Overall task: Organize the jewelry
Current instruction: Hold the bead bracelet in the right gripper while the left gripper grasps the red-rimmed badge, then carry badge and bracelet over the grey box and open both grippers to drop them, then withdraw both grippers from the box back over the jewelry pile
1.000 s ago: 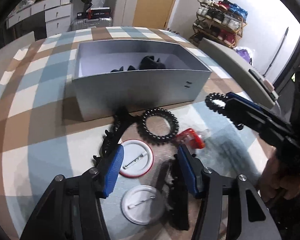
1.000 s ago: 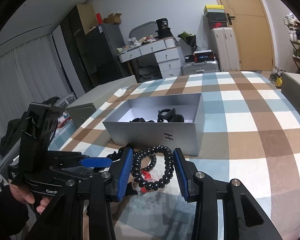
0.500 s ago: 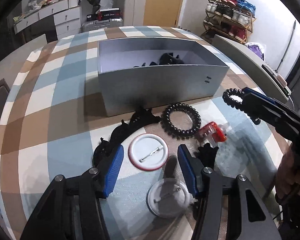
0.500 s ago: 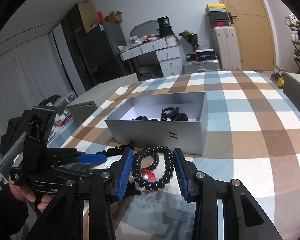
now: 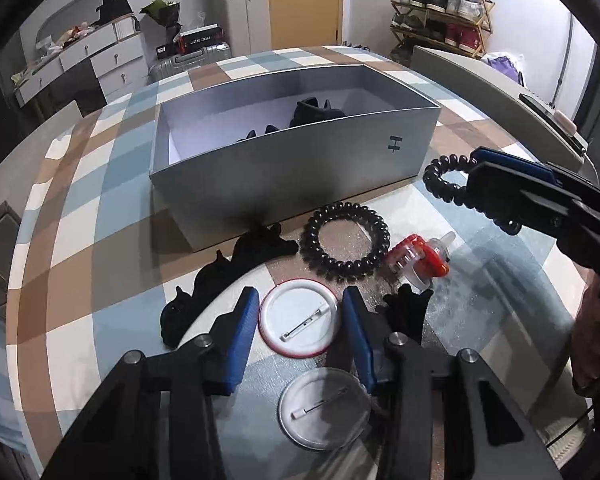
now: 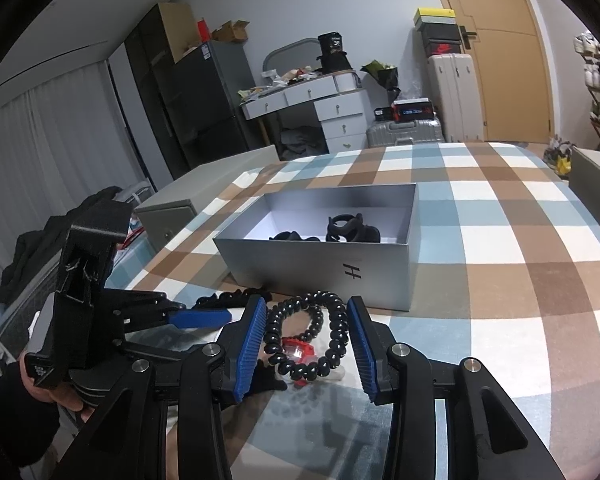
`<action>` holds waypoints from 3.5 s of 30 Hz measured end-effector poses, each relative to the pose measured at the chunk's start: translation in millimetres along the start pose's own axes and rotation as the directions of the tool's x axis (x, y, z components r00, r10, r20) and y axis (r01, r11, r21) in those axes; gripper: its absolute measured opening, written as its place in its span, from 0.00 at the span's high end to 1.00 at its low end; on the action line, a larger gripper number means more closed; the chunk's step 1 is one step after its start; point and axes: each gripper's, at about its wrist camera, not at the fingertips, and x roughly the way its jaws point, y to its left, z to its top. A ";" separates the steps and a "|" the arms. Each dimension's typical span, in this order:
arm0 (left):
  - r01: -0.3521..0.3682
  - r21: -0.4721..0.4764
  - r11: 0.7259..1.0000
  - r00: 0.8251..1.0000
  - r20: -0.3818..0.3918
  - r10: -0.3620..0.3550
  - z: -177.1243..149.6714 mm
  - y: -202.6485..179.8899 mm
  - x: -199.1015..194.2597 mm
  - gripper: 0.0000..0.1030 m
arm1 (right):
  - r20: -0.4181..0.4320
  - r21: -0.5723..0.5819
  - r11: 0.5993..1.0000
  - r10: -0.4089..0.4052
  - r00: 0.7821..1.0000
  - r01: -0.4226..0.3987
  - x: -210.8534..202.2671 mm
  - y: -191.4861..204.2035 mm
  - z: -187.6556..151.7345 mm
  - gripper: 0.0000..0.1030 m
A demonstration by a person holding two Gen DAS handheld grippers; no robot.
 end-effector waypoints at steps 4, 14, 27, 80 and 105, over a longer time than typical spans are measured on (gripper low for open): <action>-0.009 -0.001 1.000 1.000 -0.001 0.009 -1.2 -1.2 -3.3 0.64 | 0.006 -0.007 1.000 0.000 1.000 0.000 -1.8 1.5 0.8 0.60; -0.007 -0.026 1.000 0.994 0.109 0.009 11.7 -1.2 -38.0 0.64 | 0.033 -0.034 0.999 0.011 0.999 -0.010 -9.5 9.5 11.8 0.60; 0.008 -0.141 0.990 0.963 0.266 0.030 55.1 29.9 -52.3 0.64 | 0.101 -0.034 0.996 0.081 0.992 -0.078 2.9 4.5 61.5 0.60; 0.109 -0.200 0.974 0.966 0.253 -0.056 67.9 38.2 -29.5 0.37 | 0.065 0.108 0.991 0.074 0.995 -0.081 47.5 -34.4 89.9 0.31; -0.005 -0.223 0.975 0.967 0.247 0.062 27.1 26.2 -65.0 0.19 | 0.071 -0.007 0.999 0.047 0.996 -0.047 -7.1 8.8 52.8 0.06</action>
